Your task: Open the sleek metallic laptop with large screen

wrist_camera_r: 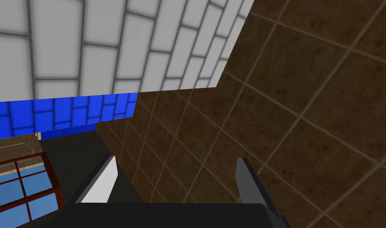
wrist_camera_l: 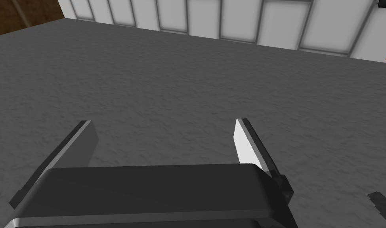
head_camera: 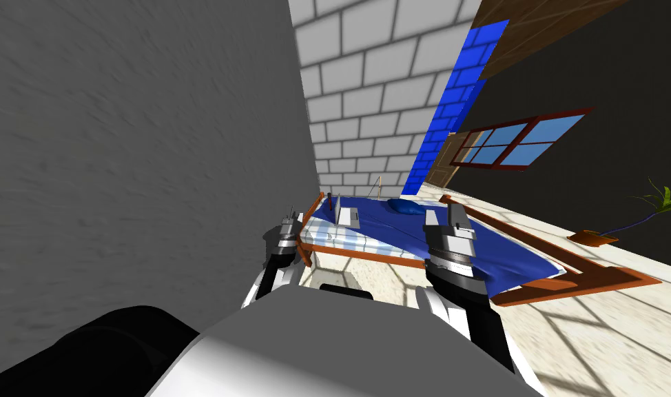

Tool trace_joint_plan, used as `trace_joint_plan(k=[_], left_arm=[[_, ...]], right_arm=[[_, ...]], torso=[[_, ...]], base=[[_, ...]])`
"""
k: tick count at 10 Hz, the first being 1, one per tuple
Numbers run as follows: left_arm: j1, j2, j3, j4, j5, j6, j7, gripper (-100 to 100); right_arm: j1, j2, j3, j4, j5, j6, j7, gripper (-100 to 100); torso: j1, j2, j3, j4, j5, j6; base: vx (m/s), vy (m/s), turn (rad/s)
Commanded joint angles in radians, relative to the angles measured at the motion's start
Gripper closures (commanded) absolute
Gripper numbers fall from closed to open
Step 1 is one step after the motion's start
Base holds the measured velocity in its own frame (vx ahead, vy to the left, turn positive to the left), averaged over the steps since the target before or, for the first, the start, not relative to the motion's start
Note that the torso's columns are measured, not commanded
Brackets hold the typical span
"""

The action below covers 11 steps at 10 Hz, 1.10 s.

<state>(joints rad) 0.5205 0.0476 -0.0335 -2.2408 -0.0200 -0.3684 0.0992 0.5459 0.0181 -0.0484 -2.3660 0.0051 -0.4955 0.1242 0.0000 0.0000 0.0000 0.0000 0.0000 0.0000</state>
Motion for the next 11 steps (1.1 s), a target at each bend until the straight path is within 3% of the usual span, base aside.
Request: trace_joint_plan(k=[1, 9, 10, 11], left_arm=[[0.000, 0.000, 0.000, 0.000, 0.000, 0.000, 0.000, 0], [0.000, 0.000, 0.000, 0.000, 0.000, 0.000, 0.000, 0], [-0.032, 0.035, 0.002, 0.027, -0.012, 0.020, -0.012, -100], [-0.048, 0.046, 0.003, 0.039, -0.018, 0.029, -0.018, -100]], right_arm=[[0.000, 0.000, 0.000, 0.000, 0.000, 0.000, 0.000, 0], [0.000, 0.000, 0.000, 0.000, 0.000, 0.000, 0.000, 0], [0.000, 0.000, 0.000, 0.000, 0.000, 0.000, 0.000, 0], [0.000, 0.000, 0.000, 0.000, 0.000, 0.000, 0.000, 0]], torso=[[0.000, 0.040, -0.082, 0.041, 0.000, 0.000], [0.000, 0.618, -1.234, 0.617, 0.000, 0.000], [0.000, 0.691, -1.382, 0.691, 0.000, 0.000], [0.001, 0.725, -1.451, 0.724, 0.000, 0.000]], base=[[0.000, 0.000, 0.000], [0.000, 0.000, 0.000], [0.005, 0.007, -0.019], [0.001, 0.012, -0.026]])
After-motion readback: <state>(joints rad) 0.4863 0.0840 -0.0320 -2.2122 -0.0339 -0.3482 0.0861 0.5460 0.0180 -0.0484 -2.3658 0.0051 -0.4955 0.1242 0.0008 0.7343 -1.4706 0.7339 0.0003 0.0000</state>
